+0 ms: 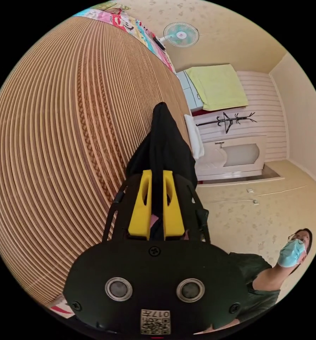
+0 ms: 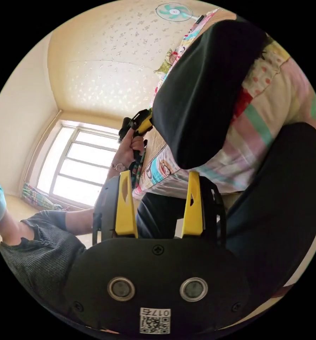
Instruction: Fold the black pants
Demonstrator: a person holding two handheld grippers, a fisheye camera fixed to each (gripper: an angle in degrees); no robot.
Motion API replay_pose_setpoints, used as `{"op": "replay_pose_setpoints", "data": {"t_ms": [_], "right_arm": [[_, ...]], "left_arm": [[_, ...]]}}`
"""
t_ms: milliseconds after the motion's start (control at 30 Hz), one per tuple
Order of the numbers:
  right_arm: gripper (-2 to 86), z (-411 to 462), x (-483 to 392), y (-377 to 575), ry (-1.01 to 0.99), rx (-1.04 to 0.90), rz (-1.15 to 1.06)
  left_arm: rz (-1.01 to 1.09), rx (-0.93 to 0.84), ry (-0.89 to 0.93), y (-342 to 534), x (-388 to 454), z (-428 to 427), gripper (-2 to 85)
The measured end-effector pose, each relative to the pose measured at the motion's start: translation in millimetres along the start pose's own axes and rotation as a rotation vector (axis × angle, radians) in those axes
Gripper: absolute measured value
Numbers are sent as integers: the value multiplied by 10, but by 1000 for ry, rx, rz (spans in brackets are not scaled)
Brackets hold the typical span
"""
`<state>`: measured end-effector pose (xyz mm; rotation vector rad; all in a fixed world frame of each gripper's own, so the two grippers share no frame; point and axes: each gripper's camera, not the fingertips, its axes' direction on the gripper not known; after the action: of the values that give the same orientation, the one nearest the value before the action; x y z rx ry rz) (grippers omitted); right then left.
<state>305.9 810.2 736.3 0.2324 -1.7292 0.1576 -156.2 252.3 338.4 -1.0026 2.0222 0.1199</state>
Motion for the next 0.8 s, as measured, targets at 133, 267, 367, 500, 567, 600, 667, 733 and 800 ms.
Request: {"op": "replay_pose_setpoints", "data": {"t_ms": [133,267,367,500,567,600,667,733,800], "right_arm": [[204,237,220,-252,-68,-15,72],[206,-59,364,-277,-93,107,190],[193,-389,291,-126,-114,199,141],[132,-882,67,-51,77,271,26],[126,-1034,162,-84,67,267,54],[123,-1110,271,-99,49,263,99],[121,-1176,411,-103,12,251,148],[120,-1211,491,-98,-29,241,180],[120,-1221,500,-112,-30,235,202]], "left_arm": [[-34,-35,104,604,-105,5,50],[-26,-97,88,1039,11,73,46],[20,-175,145,1120,205,216,44],[74,-208,241,1108,397,428,48],[98,-245,224,1062,448,542,72],[92,-253,230,1050,427,546,82],[5,-256,329,1043,181,477,162],[-66,-209,422,1084,-88,337,182],[-91,-154,447,1133,-340,170,197]]}}
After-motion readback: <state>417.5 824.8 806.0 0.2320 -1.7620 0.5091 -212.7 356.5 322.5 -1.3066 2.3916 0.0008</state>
